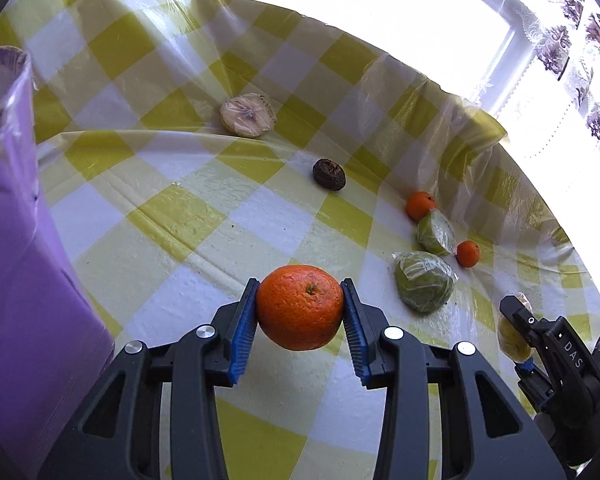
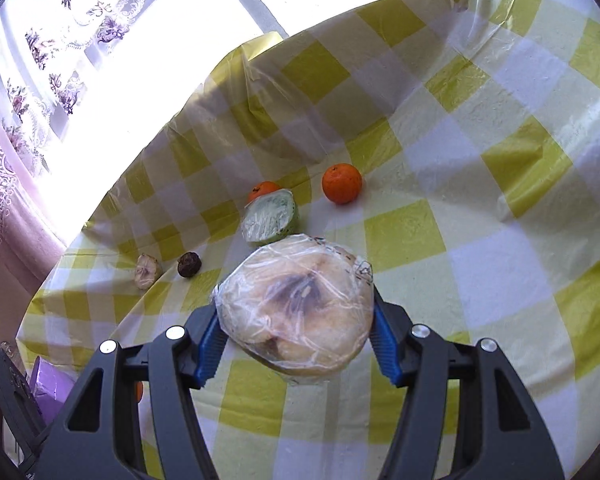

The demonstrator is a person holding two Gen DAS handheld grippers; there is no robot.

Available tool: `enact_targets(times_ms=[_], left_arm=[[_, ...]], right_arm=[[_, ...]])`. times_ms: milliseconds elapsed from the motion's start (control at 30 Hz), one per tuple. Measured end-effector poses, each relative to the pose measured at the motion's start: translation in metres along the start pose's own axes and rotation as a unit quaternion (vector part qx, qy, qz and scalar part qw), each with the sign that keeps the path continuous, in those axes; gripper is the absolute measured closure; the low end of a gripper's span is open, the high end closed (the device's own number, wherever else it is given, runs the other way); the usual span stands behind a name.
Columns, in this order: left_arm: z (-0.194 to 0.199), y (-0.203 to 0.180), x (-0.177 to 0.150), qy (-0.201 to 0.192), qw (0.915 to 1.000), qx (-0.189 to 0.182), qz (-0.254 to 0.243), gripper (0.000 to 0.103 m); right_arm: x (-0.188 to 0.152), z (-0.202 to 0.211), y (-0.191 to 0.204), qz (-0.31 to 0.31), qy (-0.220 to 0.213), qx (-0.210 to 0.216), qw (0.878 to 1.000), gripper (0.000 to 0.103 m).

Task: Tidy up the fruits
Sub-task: 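Carry the orange and the bagged fruit over the box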

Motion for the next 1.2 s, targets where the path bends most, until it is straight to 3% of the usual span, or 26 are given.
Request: enact_targets(times_ms=[233,800,967,1200], left_arm=[[0.033,0.005,-0.023,-0.018,0.9998,0.002,-0.010,0.064],[0.092,0.014,-0.068,-0.019,0.9987,-0.007,-0.046,0.064],[0.123,0.007,-0.078,-0.066,0.9940,0.008,-0.086,0.064],[0.186,-0.002,-0.073,-0.160,0.9801,0.017,-0.117,0.064]], right_arm=[[-0.036,0.030,0.017,0.033,-0.004,-0.013,0.999,0.041],[-0.108,0.089,0.047,0.107,0.031,0.007,0.994,0.041],[-0.119,0.106,0.052,0.120,0.007,0.001,0.993,0.041],[-0.129,0.147,0.081,0.154,-0.080,0.024,0.984,0.041]])
Point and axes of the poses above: each gripper's, at about its wrist camera, not at the fingertips, and z roughly against the way its jaws point, y to its left, x to its top, the point moved 1 cm from there along -z, roughly the way its jaws point, and after that the axes turned 2 degrees about -z, right-handed, at the moved point
